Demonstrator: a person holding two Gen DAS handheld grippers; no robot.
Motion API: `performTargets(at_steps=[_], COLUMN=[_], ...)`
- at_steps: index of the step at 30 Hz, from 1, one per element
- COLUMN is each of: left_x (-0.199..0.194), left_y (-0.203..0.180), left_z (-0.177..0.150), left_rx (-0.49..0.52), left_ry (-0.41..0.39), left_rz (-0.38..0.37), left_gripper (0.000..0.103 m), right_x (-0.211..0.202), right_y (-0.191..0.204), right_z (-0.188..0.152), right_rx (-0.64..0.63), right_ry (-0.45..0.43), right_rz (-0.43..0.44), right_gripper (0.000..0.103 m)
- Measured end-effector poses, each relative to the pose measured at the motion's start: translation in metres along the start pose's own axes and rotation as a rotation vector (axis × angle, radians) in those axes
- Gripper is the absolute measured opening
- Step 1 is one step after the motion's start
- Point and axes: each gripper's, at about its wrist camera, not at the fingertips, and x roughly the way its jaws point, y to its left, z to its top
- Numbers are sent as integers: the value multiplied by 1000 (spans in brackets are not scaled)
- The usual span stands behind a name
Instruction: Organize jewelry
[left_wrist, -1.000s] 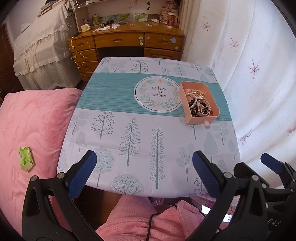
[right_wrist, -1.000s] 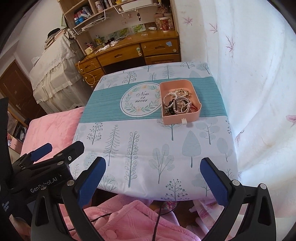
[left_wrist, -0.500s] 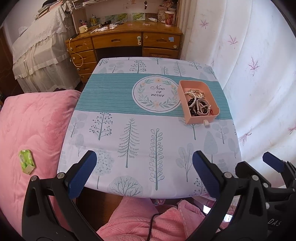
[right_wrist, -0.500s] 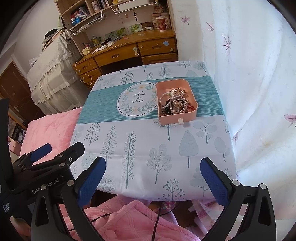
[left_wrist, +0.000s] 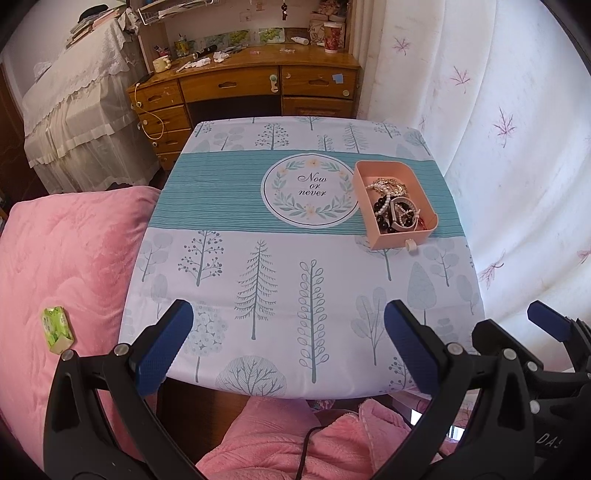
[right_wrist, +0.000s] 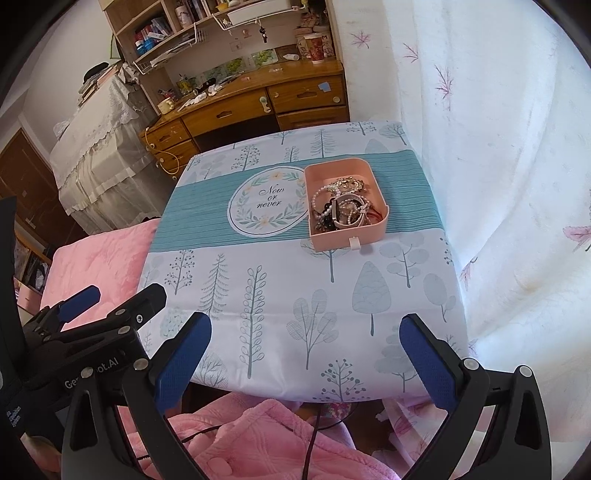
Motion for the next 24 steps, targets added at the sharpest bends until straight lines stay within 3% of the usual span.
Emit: performTargets(at_steps=[24], left_x=[1], left_y=[-1], left_z=[1], left_rx=[0], left_ry=[1], left_rz=[0], left_gripper=[103], right_x=[0], right_y=[-1], right_z=[0], right_rx=[3], right_ry=[0], right_rz=[-3], right_gripper=[103])
